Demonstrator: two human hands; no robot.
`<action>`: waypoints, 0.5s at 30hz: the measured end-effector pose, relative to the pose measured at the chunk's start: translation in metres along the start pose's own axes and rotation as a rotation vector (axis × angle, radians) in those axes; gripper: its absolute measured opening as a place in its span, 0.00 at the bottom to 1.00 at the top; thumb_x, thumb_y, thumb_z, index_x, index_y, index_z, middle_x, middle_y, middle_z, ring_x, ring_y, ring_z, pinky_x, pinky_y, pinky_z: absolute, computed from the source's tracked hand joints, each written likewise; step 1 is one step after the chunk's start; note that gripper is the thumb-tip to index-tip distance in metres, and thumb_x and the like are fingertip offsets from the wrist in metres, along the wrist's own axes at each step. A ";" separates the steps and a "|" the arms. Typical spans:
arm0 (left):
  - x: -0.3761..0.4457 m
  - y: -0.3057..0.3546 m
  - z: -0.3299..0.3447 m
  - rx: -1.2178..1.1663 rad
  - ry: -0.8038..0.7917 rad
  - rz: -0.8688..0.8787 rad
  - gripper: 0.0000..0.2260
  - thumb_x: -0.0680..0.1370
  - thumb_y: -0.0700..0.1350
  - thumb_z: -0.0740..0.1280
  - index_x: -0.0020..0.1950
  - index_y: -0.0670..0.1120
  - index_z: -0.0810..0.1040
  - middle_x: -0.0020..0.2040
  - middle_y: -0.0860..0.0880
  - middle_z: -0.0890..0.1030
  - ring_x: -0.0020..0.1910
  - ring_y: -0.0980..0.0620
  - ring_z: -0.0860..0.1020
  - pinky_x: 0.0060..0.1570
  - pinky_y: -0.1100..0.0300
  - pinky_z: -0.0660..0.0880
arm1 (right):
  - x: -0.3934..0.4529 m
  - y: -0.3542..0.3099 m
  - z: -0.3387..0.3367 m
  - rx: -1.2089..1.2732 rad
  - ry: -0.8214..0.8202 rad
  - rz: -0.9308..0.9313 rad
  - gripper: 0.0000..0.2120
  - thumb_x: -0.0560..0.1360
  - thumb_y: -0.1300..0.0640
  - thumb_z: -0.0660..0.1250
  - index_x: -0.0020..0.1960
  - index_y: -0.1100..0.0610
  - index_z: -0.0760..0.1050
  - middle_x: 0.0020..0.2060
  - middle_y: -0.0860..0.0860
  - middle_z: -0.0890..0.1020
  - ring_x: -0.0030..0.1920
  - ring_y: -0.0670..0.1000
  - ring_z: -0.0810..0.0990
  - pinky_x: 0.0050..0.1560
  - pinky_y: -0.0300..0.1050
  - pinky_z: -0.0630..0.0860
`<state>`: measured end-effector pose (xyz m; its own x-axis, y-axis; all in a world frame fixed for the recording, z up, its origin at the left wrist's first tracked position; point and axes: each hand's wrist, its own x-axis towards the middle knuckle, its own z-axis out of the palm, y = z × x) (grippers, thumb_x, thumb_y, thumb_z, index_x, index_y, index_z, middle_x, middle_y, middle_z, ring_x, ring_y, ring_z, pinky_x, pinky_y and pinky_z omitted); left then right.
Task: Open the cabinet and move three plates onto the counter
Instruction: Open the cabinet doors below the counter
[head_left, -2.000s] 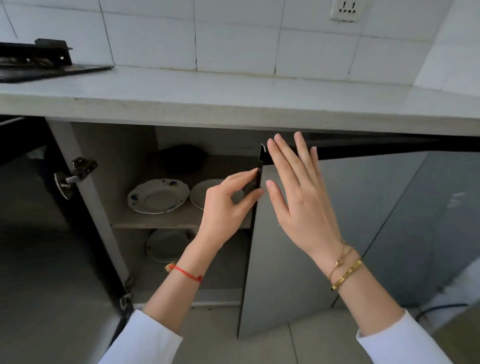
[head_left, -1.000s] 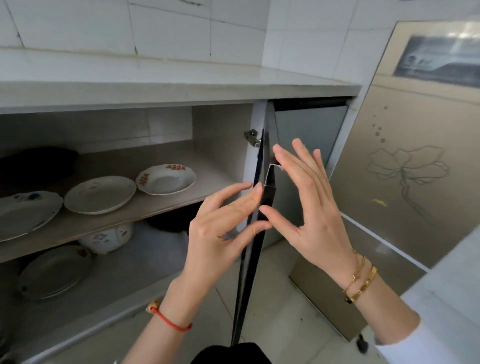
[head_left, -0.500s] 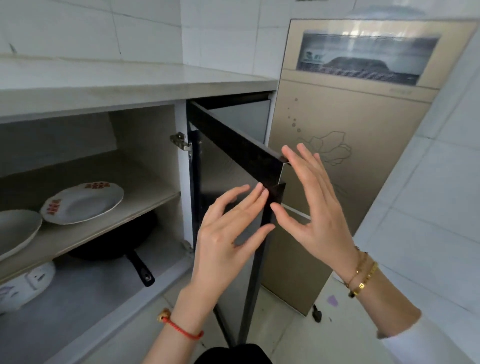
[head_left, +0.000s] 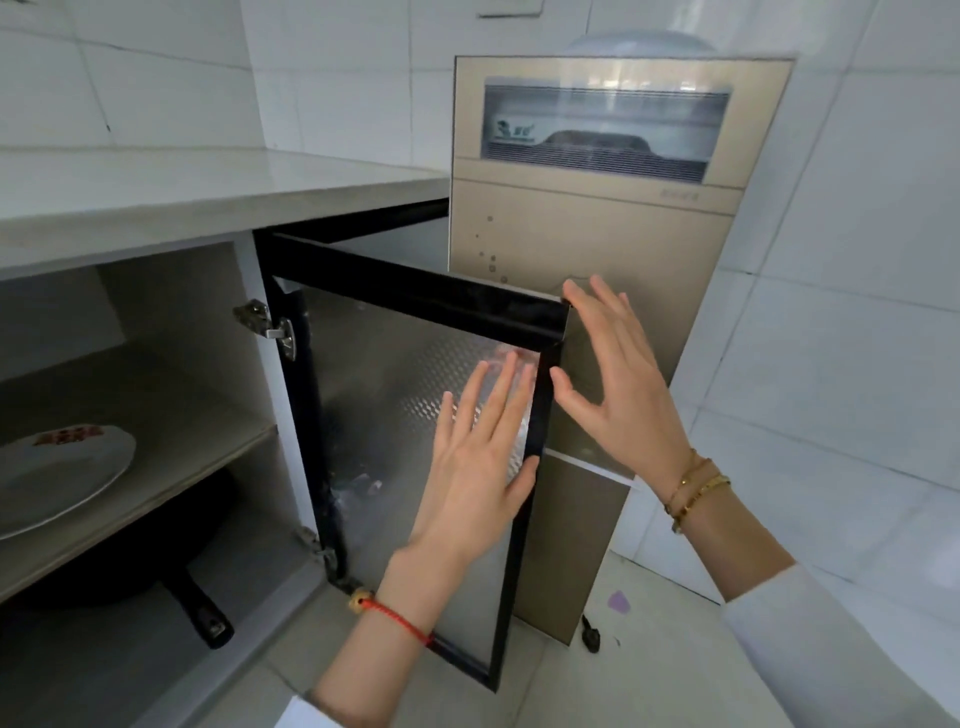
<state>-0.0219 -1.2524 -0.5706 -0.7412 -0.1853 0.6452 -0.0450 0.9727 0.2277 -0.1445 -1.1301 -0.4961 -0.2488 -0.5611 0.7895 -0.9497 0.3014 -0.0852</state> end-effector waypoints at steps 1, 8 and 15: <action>0.005 -0.001 0.004 0.000 -0.034 -0.024 0.38 0.78 0.51 0.64 0.79 0.52 0.41 0.80 0.55 0.41 0.79 0.51 0.39 0.76 0.44 0.45 | 0.002 0.005 0.000 -0.029 -0.009 0.002 0.30 0.79 0.53 0.63 0.77 0.56 0.56 0.76 0.50 0.62 0.79 0.45 0.51 0.79 0.46 0.46; 0.031 -0.004 0.022 0.063 -0.151 -0.075 0.41 0.79 0.51 0.63 0.78 0.54 0.34 0.78 0.57 0.31 0.77 0.51 0.32 0.75 0.36 0.44 | 0.010 0.031 0.006 -0.234 -0.059 0.002 0.32 0.80 0.49 0.61 0.78 0.57 0.50 0.78 0.51 0.57 0.79 0.50 0.49 0.79 0.51 0.45; 0.041 -0.004 0.030 0.130 -0.175 -0.094 0.42 0.78 0.53 0.63 0.77 0.55 0.31 0.77 0.56 0.30 0.78 0.48 0.33 0.73 0.36 0.43 | 0.017 0.041 0.010 -0.253 -0.071 0.004 0.34 0.80 0.51 0.62 0.79 0.55 0.48 0.79 0.49 0.54 0.79 0.50 0.46 0.79 0.51 0.44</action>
<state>-0.0724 -1.2603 -0.5668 -0.8336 -0.2603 0.4871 -0.1973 0.9641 0.1776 -0.1892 -1.1349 -0.4923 -0.2733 -0.6097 0.7441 -0.8732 0.4816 0.0739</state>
